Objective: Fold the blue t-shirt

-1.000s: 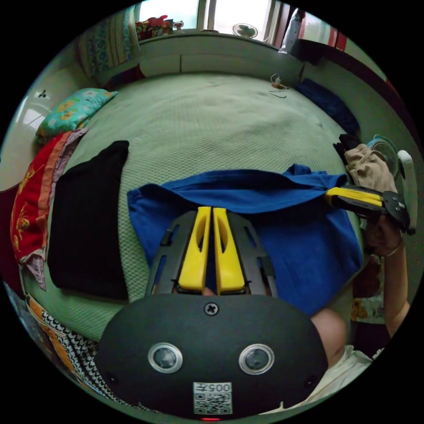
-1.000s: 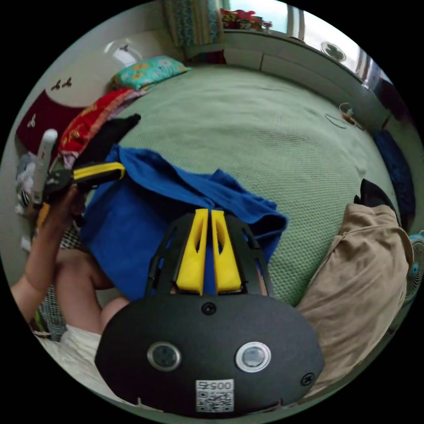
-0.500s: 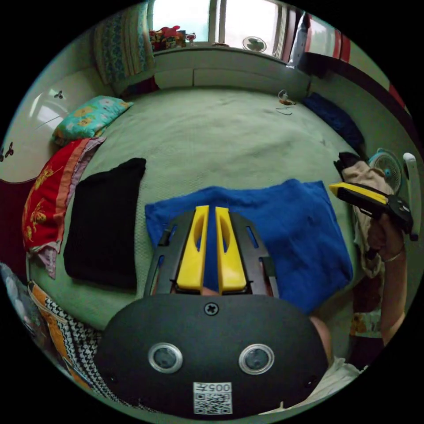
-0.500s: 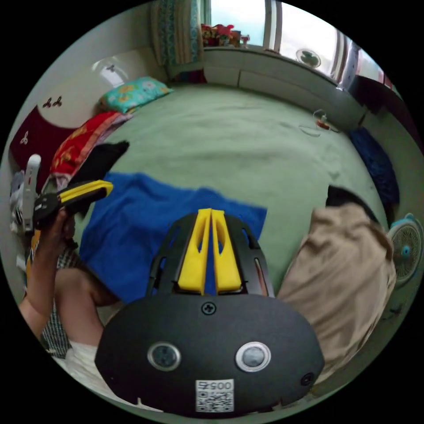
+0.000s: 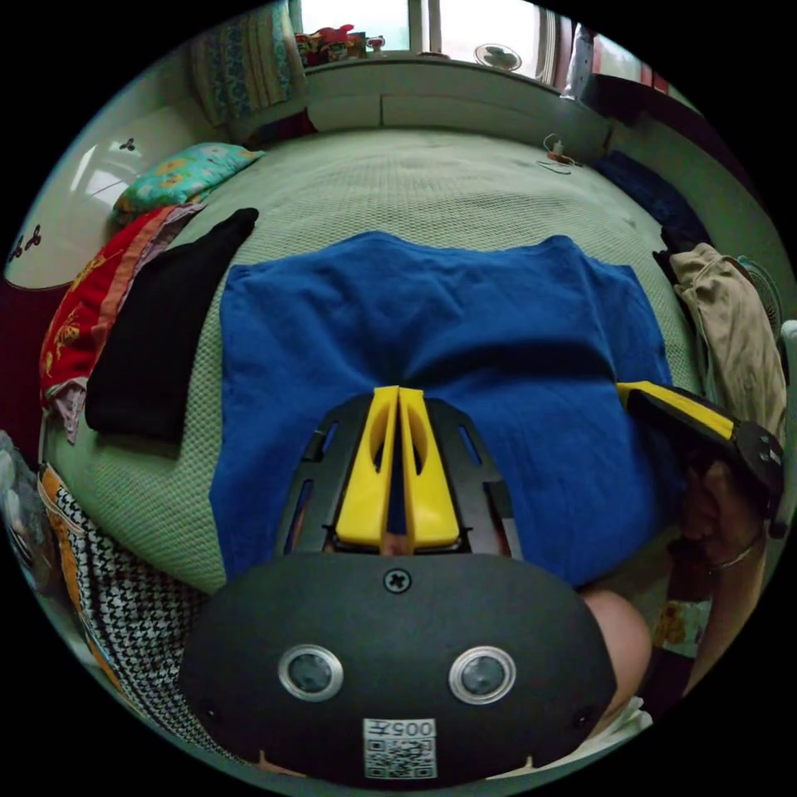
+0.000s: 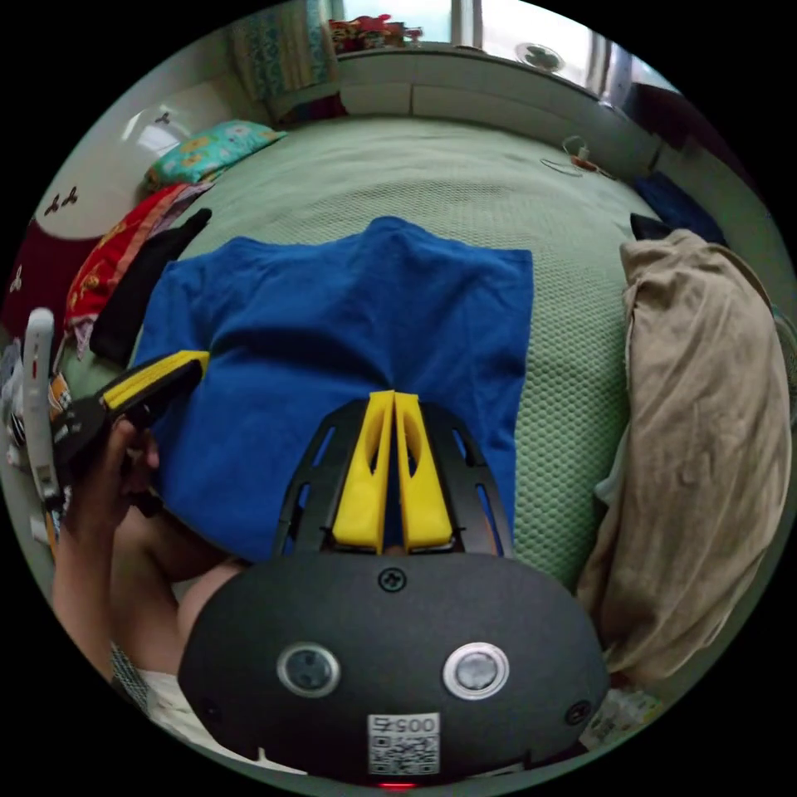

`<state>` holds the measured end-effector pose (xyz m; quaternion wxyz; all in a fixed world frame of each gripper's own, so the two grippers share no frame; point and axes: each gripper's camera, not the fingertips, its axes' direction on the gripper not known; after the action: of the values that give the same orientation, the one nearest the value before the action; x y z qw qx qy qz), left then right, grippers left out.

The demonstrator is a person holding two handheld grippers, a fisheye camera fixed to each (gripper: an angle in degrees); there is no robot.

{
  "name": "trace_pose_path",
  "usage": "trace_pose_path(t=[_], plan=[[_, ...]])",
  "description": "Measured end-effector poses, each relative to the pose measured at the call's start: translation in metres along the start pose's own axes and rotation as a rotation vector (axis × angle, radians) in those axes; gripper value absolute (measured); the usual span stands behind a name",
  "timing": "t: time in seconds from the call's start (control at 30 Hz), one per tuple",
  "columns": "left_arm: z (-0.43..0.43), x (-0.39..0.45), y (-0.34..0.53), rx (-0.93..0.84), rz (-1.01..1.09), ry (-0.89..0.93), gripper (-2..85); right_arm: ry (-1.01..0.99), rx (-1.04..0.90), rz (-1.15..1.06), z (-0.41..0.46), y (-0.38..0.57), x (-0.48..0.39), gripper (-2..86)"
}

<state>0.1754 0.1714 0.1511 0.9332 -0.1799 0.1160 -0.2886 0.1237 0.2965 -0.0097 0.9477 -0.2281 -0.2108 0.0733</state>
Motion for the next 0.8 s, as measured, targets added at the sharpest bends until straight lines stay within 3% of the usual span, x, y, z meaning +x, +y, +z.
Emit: trace_pose_path(t=[0.27,0.33,0.4,0.63,0.8], plan=[[-0.002,0.019,0.008,-0.061,0.023,-0.007,-0.4,-0.119,0.051,-0.077,-0.014,0.011,0.028,-1.3],[-0.024,0.032,0.019,-0.033,0.075,0.127,-0.1,-0.158,0.004,-0.106,-0.031,0.007,0.043,-1.2],[-0.046,0.046,0.029,0.008,0.112,0.201,0.1,-0.183,0.107,-0.07,-0.062,0.014,0.063,-1.2],[-0.093,0.137,0.066,0.071,0.266,0.316,6.9,-0.046,0.232,-0.065,-0.152,0.034,0.104,-1.0],[-0.06,0.198,0.094,-0.042,0.37,0.327,11.3,-0.032,0.279,-0.064,-0.174,0.048,0.118,-0.9]])
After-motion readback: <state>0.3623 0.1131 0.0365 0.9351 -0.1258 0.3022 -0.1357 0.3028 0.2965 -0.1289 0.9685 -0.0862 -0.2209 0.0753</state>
